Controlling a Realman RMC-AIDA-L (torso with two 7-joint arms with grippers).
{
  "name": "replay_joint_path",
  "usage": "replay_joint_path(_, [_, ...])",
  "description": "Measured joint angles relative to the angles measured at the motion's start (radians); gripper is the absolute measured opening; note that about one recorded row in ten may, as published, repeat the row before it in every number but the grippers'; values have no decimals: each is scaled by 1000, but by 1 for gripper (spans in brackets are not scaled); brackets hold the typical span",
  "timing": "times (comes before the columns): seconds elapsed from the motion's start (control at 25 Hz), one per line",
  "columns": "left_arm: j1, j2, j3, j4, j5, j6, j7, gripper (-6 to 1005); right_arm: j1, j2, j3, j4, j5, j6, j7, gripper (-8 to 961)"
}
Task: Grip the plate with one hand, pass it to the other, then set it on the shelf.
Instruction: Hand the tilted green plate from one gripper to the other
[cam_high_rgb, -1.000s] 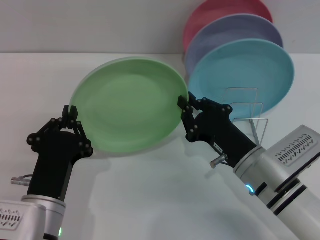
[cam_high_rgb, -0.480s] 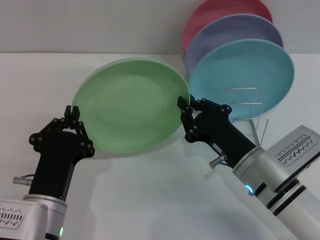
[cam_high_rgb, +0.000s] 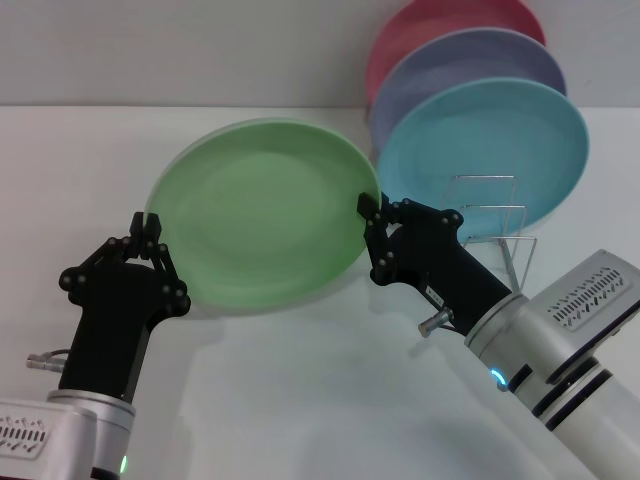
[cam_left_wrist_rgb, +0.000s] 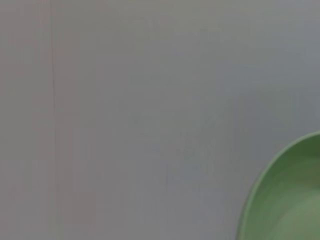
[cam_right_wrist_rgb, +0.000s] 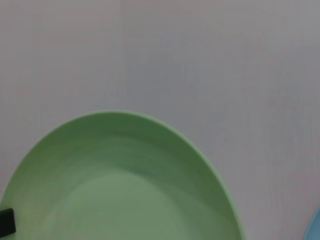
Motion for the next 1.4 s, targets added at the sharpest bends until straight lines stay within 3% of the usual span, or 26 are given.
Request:
replay_joint_path(0.88, [-9,3,-12,-25,0,-8,-111,41,-2,0,23,-8,0,0,-13,17])
replay_joint_path(1.28, [9,9,-4,-61,82,94,-238,486,-7,0,40,-9,7,4,-14,18])
replay_joint_path(1.4, [32,10,-2,-96,128,197,-337,548,-9,1,53,-8,5,9,-14,18])
